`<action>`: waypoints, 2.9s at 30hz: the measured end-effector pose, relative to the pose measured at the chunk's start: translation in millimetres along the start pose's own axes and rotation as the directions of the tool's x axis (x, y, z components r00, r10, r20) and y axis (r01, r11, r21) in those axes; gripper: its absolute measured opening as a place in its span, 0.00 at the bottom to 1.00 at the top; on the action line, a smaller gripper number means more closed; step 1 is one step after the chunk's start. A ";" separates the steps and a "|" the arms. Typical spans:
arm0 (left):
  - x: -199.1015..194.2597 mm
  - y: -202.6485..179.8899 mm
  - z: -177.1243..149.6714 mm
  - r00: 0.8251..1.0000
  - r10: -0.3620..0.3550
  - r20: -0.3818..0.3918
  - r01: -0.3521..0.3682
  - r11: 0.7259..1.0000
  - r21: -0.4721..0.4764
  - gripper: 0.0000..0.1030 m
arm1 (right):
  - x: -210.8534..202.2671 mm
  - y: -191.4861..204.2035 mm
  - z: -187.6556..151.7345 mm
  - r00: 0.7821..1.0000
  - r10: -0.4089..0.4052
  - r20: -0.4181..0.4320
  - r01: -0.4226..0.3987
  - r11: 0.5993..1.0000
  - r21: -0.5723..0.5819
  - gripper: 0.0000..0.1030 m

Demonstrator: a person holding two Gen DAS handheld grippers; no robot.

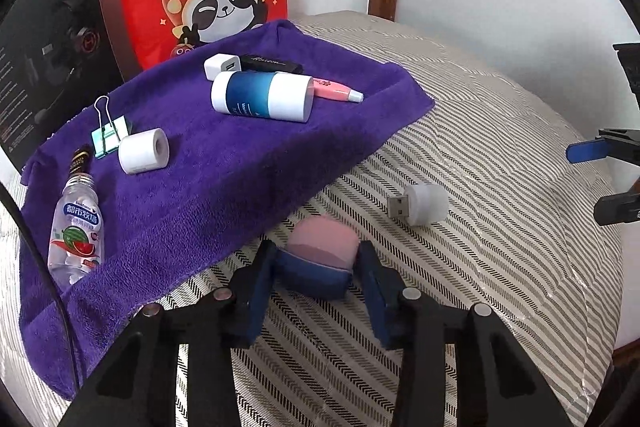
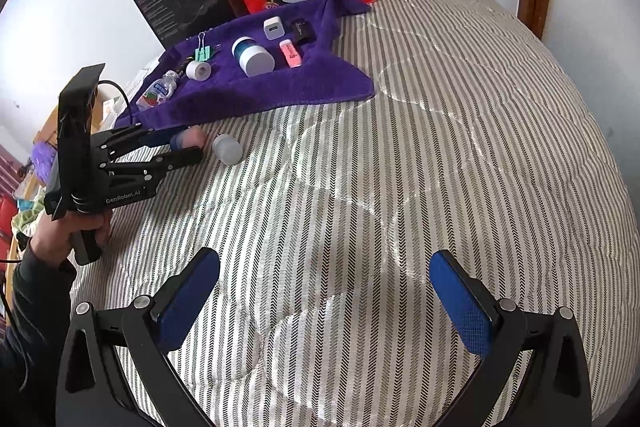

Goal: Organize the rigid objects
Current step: 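Grasp the pink-and-blue round container with the left tool while the right tool grasps the white USB light, then carry the container and USB light onto the purple towel while both tools open to release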

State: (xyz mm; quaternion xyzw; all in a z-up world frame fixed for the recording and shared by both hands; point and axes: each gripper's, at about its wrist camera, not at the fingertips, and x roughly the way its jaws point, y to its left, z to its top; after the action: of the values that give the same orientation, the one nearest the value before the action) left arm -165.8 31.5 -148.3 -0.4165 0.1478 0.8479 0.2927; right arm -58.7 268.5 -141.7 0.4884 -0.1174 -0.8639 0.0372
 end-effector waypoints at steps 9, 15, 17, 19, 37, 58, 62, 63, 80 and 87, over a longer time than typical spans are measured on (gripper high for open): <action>-20.2 4.5 -10.6 1.000 0.025 0.008 -0.025 0.997 -0.076 0.38 | 18.2 20.8 19.7 0.999 0.023 0.022 -0.021 0.994 -0.103 1.00; -39.9 14.2 -26.5 0.999 0.048 -0.005 -0.049 0.990 -0.136 0.38 | 46.4 32.3 39.0 0.994 0.111 0.013 -0.107 0.979 -0.173 0.98; -46.6 18.4 -33.1 0.998 0.059 -0.008 -0.060 0.986 -0.158 0.38 | 53.0 37.4 42.5 0.993 0.116 0.020 -0.110 0.973 -0.203 0.97; -52.9 21.9 -38.7 0.998 0.066 0.000 -0.065 0.982 -0.176 0.38 | 59.0 42.7 45.4 0.992 0.127 0.018 -0.120 0.967 -0.226 0.94; -89.8 42.1 -76.6 0.999 0.044 0.024 -0.034 0.950 -0.309 0.38 | 92.3 76.1 56.8 0.997 0.069 0.036 -0.050 0.921 -0.386 0.37; -91.4 55.6 -43.8 0.998 0.035 0.047 -0.018 0.944 -0.329 0.38 | 62.4 70.5 68.5 0.991 0.127 0.051 -0.104 0.941 -0.321 0.23; -84.5 62.5 -20.3 0.998 0.040 0.046 -0.024 0.952 -0.304 0.38 | 53.0 69.1 82.6 0.988 0.137 0.065 -0.110 0.942 -0.318 0.23; -82.2 64.7 -14.6 0.998 0.040 0.044 -0.025 0.953 -0.302 0.38 | 52.6 70.2 87.1 0.989 0.137 0.063 -0.110 0.940 -0.322 0.23; -6.3 99.5 44.3 0.997 0.028 -0.076 -0.045 0.969 -0.242 0.38 | 114.5 111.5 154.6 0.992 0.112 -0.052 -0.123 0.920 -0.373 0.23; 4.9 100.6 46.8 0.995 0.047 -0.093 -0.065 0.977 -0.205 0.38 | 135.2 113.3 157.1 0.996 0.054 -0.072 -0.079 0.912 -0.402 0.23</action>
State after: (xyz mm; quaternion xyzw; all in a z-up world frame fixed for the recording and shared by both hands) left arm -259.5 -22.5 -123.0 -0.4771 0.0828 0.8476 0.2169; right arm -268.7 160.6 -149.7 0.4915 0.0485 -0.8527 0.1702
